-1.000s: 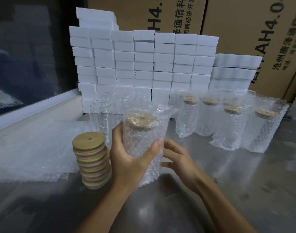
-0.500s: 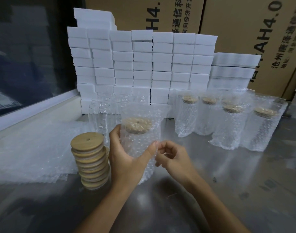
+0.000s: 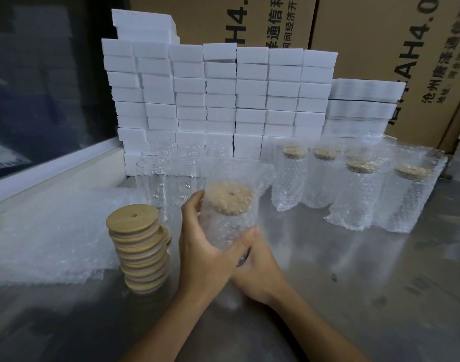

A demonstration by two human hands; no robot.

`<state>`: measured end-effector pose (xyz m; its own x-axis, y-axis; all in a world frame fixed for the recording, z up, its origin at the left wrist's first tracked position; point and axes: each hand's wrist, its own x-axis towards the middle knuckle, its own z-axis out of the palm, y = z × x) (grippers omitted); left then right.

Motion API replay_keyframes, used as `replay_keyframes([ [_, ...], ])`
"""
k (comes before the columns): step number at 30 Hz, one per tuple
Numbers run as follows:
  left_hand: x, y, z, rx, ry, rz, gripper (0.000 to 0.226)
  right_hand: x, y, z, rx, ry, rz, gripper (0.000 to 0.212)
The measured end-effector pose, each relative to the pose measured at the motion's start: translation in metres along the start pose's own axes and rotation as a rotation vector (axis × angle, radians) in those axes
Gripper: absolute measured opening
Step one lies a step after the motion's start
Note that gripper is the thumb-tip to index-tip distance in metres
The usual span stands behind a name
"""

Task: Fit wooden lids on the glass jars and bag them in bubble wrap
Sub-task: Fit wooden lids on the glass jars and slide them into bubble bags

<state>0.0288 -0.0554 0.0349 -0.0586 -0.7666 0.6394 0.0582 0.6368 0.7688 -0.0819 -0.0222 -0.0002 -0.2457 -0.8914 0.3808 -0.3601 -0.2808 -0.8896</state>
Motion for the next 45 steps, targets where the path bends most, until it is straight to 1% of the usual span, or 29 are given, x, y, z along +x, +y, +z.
replay_keyframes([
  [3,-0.004,-0.007,0.003,0.044,-0.122,0.001,0.093,0.008,0.002,-0.014,-0.016,0.101,-0.036,0.058],
  [4,-0.007,-0.011,0.003,0.081,-0.160,0.002,0.091,0.011,0.004,-0.022,-0.011,0.141,-0.038,0.058],
  [6,-0.010,-0.019,0.002,0.175,-0.219,-0.014,0.078,0.015,0.012,-0.042,-0.063,0.268,0.004,0.063],
  [7,-0.011,-0.024,0.002,0.208,-0.231,-0.028,0.069,0.018,0.018,-0.052,-0.112,0.356,0.060,0.064],
  [9,-0.010,-0.036,0.002,0.242,-0.222,-0.064,0.049,0.025,0.031,-0.074,-0.214,0.527,0.195,0.065],
  [10,-0.009,-0.041,0.003,0.247,-0.214,-0.095,0.041,0.029,0.038,-0.084,-0.259,0.598,0.233,0.066],
  [13,-0.004,-0.050,0.002,0.207,-0.182,-0.232,0.024,0.042,0.053,-0.109,-0.371,0.743,0.272,0.069],
  [16,0.000,-0.055,0.000,0.199,-0.160,-0.283,0.016,0.052,0.064,-0.130,-0.481,0.825,0.376,0.079],
  [19,0.000,-0.054,0.001,0.198,-0.168,-0.305,0.014,0.061,0.069,-0.144,-0.518,0.873,0.450,0.089],
  [25,0.000,-0.055,0.003,0.186,-0.166,-0.326,0.010,0.071,0.069,-0.150,-0.560,0.940,0.434,0.091],
  [28,0.000,-0.056,0.004,0.196,-0.156,-0.325,0.010,0.071,0.068,-0.149,-0.557,0.964,0.429,0.084],
  [31,0.000,-0.056,0.005,0.214,-0.160,-0.321,0.011,0.069,0.066,-0.150,-0.553,0.934,0.474,0.076],
  [34,0.000,-0.056,0.003,0.223,-0.168,-0.315,0.012,0.066,0.063,-0.150,-0.510,0.906,0.468,0.070],
  [37,0.000,-0.057,0.004,0.224,-0.161,-0.329,0.013,0.065,0.059,-0.145,-0.446,0.963,0.448,0.056],
  [39,0.000,-0.057,0.005,0.230,-0.148,-0.328,0.016,0.061,0.057,-0.139,-0.421,0.985,0.481,0.036],
  [41,0.002,-0.056,0.007,0.226,-0.128,-0.326,0.019,0.056,0.054,-0.127,-0.410,0.911,0.500,0.012],
  [42,0.003,-0.056,0.008,0.214,-0.117,-0.331,0.019,0.055,0.053,-0.119,-0.415,0.850,0.488,0.008],
  [45,0.005,-0.054,0.012,0.165,-0.068,-0.352,0.021,0.056,0.046,-0.085,-0.401,0.643,0.371,0.020],
])
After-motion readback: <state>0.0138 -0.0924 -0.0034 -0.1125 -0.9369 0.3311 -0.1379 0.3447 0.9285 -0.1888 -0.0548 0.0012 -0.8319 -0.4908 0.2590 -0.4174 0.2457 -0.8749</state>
